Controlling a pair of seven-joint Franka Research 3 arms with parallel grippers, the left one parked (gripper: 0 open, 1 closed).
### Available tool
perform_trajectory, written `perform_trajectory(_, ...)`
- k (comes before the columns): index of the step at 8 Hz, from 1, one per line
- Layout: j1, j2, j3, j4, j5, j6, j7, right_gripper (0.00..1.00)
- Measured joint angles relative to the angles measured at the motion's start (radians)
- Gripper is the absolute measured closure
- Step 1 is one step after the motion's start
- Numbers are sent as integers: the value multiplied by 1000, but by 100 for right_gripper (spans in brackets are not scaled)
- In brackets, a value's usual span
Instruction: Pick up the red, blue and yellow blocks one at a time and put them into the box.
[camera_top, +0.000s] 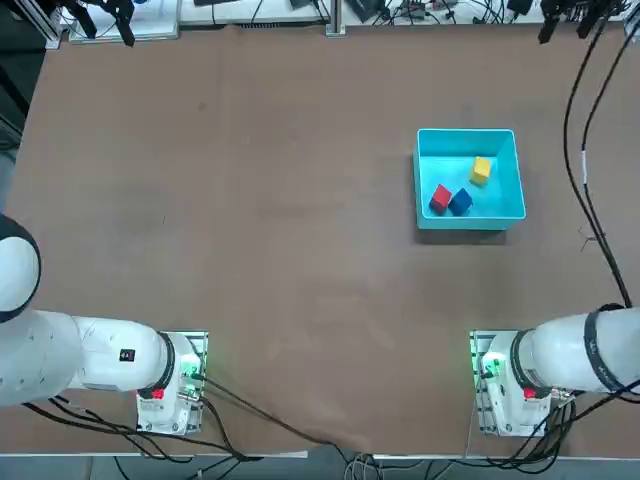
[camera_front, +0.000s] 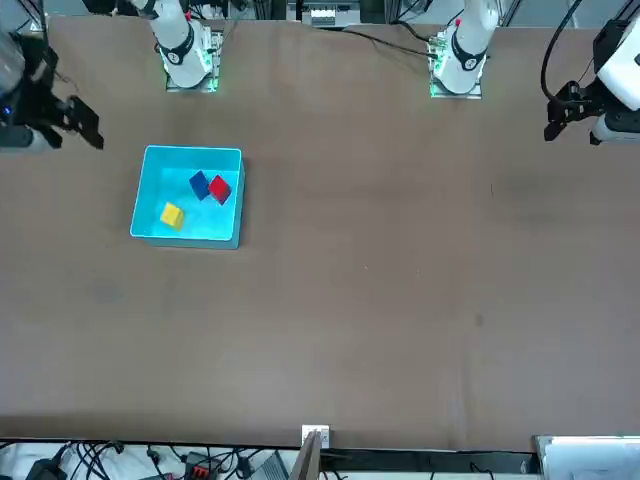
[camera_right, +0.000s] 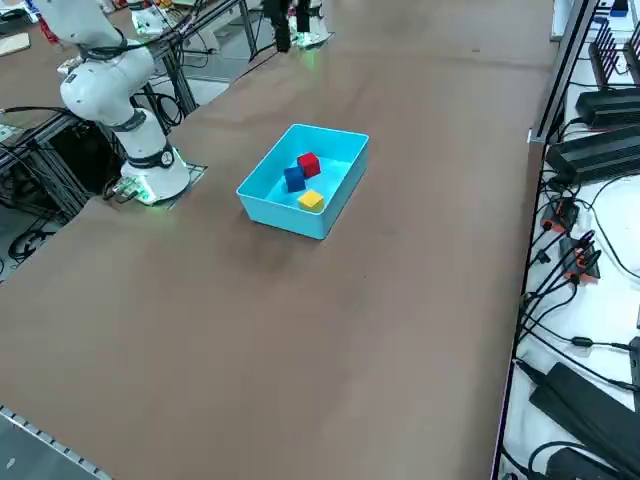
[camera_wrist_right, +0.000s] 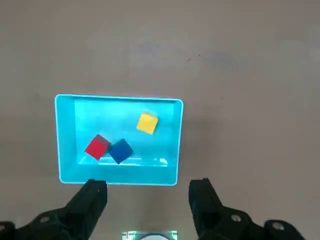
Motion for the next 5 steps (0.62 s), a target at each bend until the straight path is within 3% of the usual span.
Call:
perform_trajectory(3, 0, -44, -11, -2, 3, -52, -71, 0)
perform_trajectory(5, -1, -51, -43, -2, 28, -54, -89, 0)
